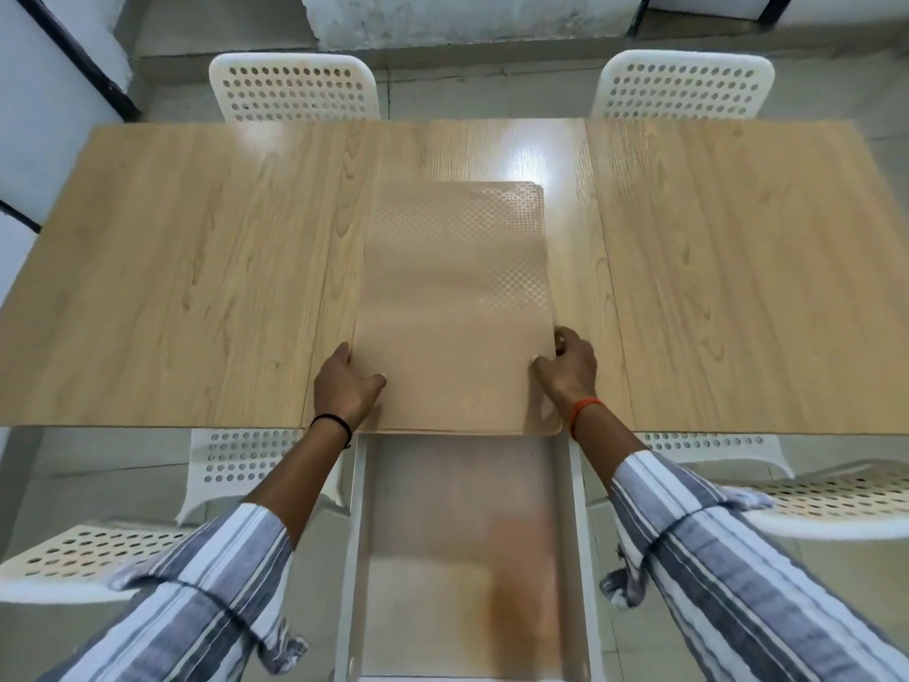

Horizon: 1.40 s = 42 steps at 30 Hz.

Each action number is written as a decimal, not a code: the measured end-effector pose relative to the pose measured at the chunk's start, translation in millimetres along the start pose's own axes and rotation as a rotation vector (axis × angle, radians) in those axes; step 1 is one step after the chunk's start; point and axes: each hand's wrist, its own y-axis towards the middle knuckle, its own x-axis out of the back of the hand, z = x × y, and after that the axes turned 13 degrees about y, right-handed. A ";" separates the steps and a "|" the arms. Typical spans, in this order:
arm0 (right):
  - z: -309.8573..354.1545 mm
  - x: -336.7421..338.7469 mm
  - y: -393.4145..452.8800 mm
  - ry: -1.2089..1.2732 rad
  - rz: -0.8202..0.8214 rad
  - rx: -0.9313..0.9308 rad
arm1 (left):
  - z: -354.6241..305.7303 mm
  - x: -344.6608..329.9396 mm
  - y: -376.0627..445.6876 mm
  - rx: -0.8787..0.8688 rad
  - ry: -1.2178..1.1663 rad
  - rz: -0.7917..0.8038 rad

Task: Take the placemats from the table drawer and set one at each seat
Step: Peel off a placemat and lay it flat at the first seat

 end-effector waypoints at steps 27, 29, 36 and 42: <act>-44.1 19.1 -59.0 -0.359 0.280 0.251 | 13.5 1.2 -27.1 -0.199 0.133 0.083; -42.3 17.5 -61.4 -0.302 0.250 0.240 | 9.6 2.0 -29.0 -0.086 -0.035 0.046; -34.6 21.4 -61.0 -0.269 0.232 0.193 | -5.6 7.1 -21.1 0.172 -0.272 -0.043; -33.0 20.4 -65.9 -0.397 0.356 0.154 | 2.6 5.5 -17.4 0.223 -0.345 -0.055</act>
